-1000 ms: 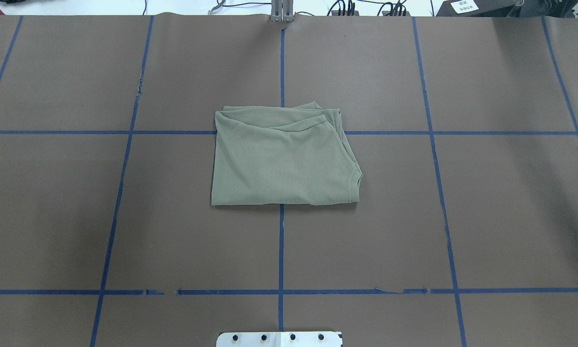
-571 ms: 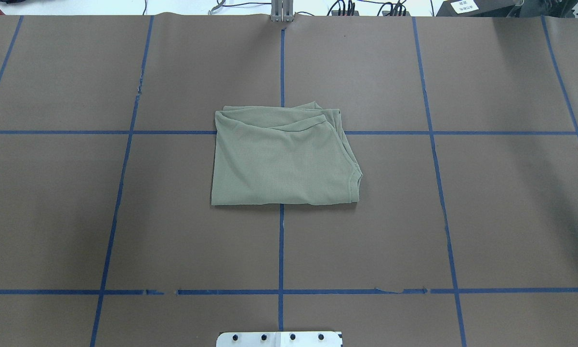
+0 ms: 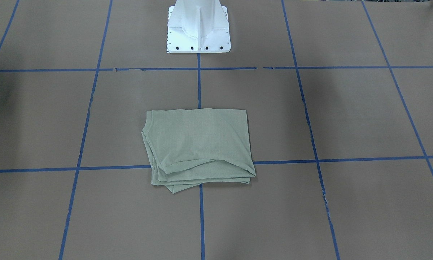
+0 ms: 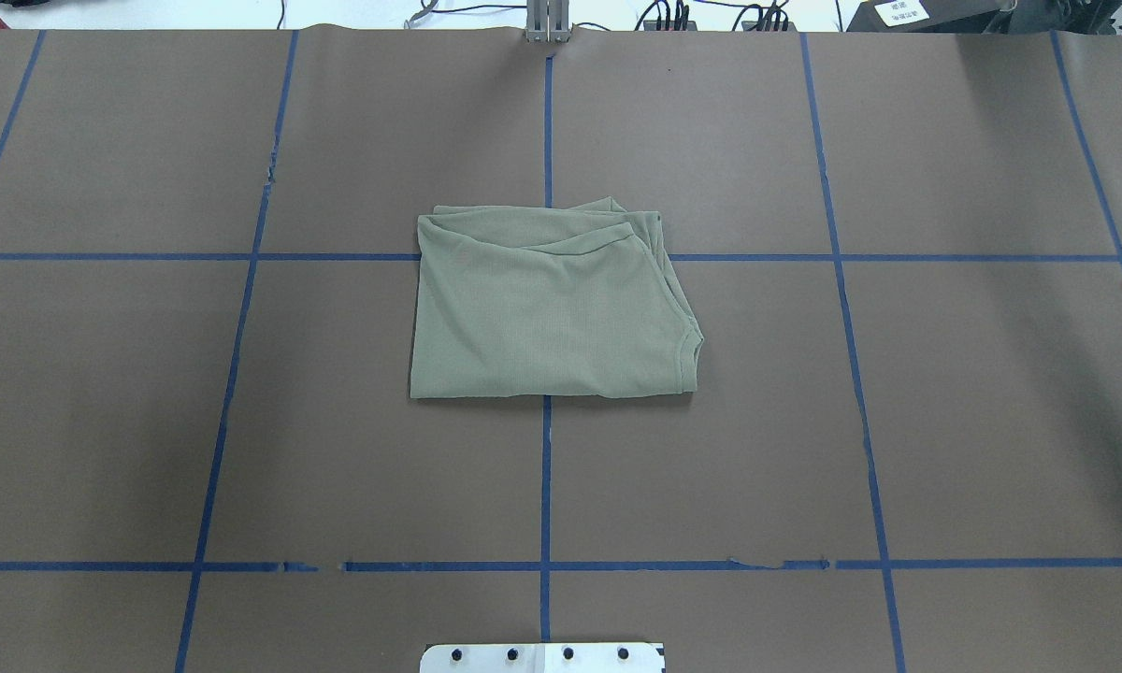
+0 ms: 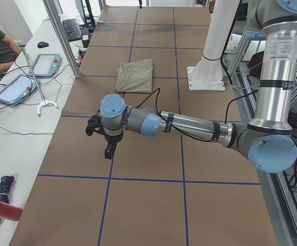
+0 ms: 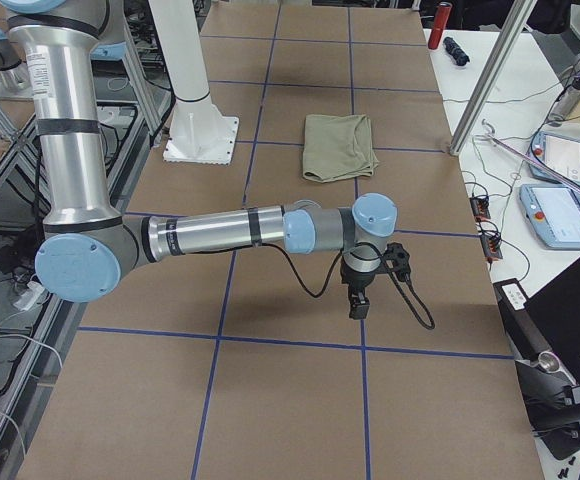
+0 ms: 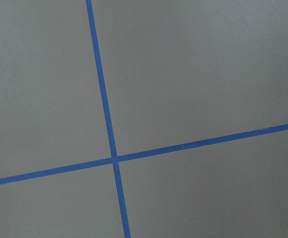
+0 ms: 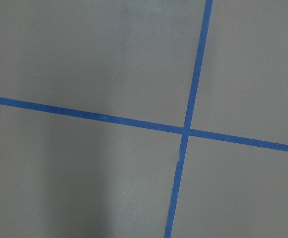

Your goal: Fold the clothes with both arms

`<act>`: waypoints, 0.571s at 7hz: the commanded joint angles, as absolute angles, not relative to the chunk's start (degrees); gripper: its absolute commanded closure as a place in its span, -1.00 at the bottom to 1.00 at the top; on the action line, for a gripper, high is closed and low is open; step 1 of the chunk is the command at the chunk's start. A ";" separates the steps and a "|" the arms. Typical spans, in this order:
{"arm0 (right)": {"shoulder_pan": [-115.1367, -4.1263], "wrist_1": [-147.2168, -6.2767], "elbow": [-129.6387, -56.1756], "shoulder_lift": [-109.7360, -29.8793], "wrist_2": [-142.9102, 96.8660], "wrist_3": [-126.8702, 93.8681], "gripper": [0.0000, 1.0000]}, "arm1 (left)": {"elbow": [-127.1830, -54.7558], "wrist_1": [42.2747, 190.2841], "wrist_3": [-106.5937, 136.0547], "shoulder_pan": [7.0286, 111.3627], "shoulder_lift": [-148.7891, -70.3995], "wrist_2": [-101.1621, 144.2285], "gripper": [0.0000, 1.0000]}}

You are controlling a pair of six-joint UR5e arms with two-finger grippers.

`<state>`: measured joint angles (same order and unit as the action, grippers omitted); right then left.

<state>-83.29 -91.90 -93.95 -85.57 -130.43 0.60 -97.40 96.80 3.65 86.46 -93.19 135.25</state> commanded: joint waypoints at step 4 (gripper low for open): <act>-83.23 -88.07 -93.25 -87.80 -134.65 0.62 -1.00 | -98.79 96.68 3.52 86.13 -94.22 135.18 -1.00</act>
